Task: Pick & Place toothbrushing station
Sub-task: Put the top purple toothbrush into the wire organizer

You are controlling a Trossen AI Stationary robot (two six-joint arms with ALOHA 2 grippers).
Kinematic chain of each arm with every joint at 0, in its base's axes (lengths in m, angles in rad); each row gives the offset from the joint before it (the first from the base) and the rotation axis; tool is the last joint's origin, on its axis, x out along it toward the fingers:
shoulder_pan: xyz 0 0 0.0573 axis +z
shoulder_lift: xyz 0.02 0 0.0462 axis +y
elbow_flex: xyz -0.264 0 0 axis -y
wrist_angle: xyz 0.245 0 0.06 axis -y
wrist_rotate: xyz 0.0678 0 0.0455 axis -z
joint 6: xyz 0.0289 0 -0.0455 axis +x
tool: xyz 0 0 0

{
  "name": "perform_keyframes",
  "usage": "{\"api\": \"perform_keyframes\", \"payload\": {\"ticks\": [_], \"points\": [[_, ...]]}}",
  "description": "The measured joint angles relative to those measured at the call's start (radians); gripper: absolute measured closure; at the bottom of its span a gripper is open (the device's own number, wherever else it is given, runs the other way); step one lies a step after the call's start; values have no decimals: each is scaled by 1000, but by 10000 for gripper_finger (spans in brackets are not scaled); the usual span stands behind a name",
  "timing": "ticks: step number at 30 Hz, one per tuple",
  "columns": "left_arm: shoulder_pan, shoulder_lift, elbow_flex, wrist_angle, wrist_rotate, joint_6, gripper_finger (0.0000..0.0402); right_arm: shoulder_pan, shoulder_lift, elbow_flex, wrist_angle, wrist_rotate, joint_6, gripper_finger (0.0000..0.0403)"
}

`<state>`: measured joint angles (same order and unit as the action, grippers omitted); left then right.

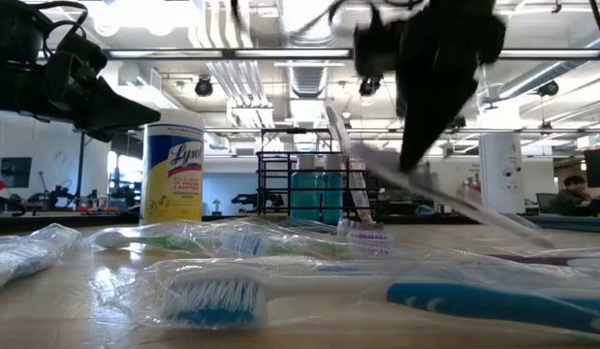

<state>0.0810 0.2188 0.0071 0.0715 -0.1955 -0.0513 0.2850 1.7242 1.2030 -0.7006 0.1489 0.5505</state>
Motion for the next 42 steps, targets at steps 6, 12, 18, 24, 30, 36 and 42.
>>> {"api": "perform_keyframes", "payload": {"ticks": [6, 12, 18, 24, 30, 36, 42], "points": [[0, 0, 0, 0, 0, 5, 378, 83, -167, 0, 42, 139, -58, 395], [0, 0, 0, 1, 0, 3, 378, 198, -382, -65, 67, 355, -57, 395], [0, 0, 1, 4, 0, 3, 378, 335, -615, -239, 185, 586, -56, 395], [0, 0, 2, 4, 0, 3, 378, 470, -842, -490, 381, 787, -128, 395], [0, 0, 2, 3, 0, 3, 378, 524, -1043, -735, 645, 819, -321, 395], [0, 0, 3, 3, 0, 3, 378, 524, -1225, -926, 871, 812, -502, 395], [0, 0, 3, 3, 0, 6, 378, 524, -1391, -1051, 929, 811, -550, 395]]}}
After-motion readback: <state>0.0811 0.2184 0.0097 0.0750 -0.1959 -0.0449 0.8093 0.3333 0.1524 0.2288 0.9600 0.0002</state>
